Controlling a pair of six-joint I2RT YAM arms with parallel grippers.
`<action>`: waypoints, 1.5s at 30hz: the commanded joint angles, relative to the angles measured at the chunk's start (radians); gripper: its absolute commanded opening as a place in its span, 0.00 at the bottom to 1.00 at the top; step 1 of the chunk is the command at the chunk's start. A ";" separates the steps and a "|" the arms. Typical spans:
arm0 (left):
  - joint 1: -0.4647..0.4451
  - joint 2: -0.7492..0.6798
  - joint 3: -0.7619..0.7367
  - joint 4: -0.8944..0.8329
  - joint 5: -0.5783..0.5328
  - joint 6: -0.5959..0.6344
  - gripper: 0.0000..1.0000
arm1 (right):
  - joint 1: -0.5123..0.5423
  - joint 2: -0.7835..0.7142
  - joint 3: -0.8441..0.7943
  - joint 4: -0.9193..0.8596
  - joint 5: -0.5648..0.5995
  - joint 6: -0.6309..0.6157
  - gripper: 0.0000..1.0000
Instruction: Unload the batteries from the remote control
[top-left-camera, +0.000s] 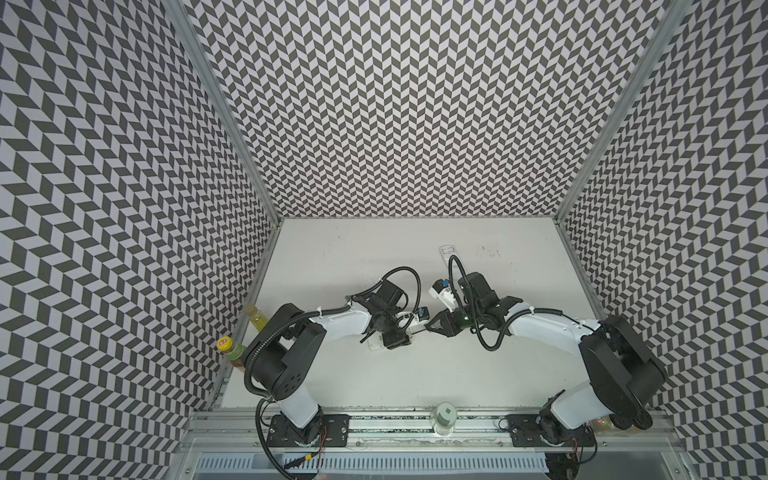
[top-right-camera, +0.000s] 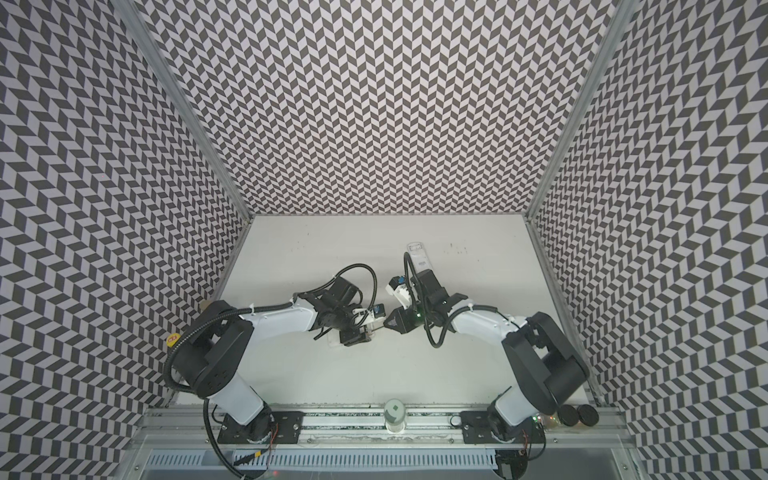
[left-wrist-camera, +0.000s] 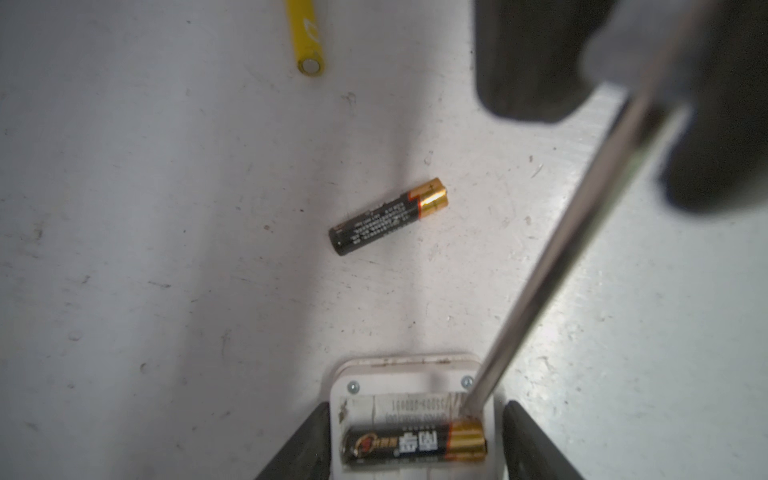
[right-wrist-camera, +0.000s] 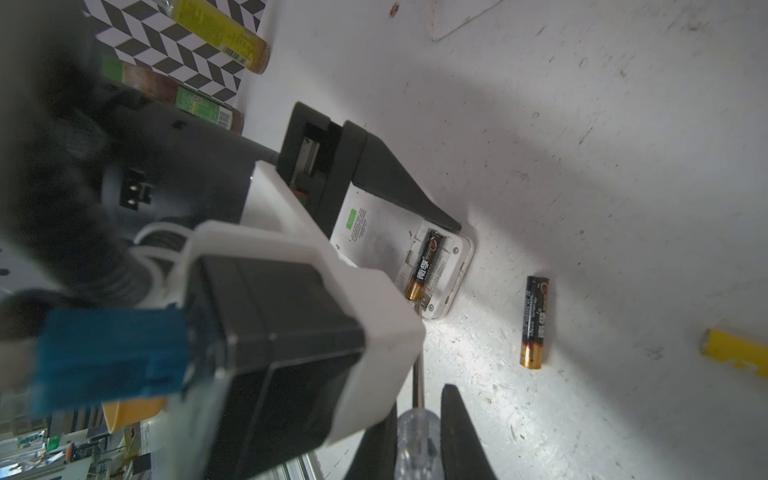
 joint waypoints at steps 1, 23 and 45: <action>-0.014 0.023 0.009 -0.034 -0.024 0.025 0.55 | -0.005 0.035 0.016 0.068 -0.027 0.025 0.00; -0.044 0.000 -0.008 -0.034 -0.024 0.049 0.39 | -0.004 0.100 -0.026 0.187 0.008 0.173 0.00; -0.053 -0.022 -0.029 -0.032 -0.028 0.059 0.39 | -0.114 0.237 -0.140 0.482 -0.363 0.238 0.00</action>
